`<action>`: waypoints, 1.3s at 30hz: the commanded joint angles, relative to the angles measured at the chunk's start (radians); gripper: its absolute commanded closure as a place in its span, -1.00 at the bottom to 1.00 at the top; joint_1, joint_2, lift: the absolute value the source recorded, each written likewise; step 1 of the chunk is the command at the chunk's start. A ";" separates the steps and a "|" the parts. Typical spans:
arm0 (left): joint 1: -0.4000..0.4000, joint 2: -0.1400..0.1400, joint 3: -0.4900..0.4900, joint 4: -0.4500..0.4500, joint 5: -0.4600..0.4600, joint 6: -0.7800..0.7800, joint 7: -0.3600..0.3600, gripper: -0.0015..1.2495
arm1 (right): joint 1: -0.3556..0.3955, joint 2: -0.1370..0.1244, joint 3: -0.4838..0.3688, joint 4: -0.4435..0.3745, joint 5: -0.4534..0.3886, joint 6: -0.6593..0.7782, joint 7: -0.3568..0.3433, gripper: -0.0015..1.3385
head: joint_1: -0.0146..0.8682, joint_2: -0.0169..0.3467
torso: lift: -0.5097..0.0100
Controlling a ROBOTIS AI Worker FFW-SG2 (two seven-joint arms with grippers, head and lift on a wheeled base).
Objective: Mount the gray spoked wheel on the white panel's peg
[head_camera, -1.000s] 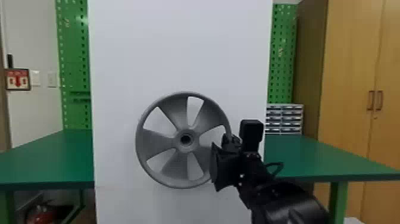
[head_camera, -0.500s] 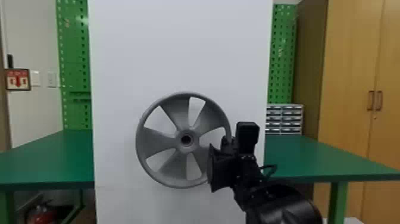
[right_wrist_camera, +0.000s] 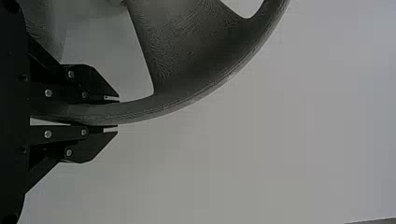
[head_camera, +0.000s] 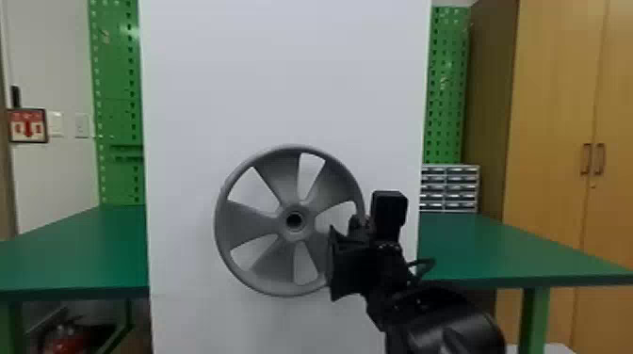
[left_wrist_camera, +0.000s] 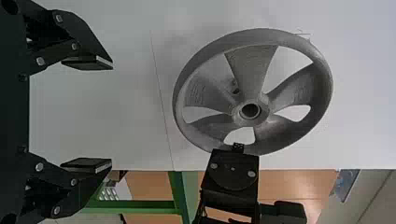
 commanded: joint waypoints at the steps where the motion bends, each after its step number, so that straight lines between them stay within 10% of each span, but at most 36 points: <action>1: -0.001 -0.001 0.000 0.001 0.001 0.000 -0.001 -0.19 | 0.002 0.001 -0.003 0.000 -0.012 0.002 0.000 0.88 | -0.69 -0.95 | -0.58; 39: -0.022 0.002 -0.028 0.009 -0.007 0.000 0.001 -0.19 | 0.023 0.001 -0.049 -0.017 -0.022 -0.006 -0.183 0.89 | -0.69 -0.95 | -0.58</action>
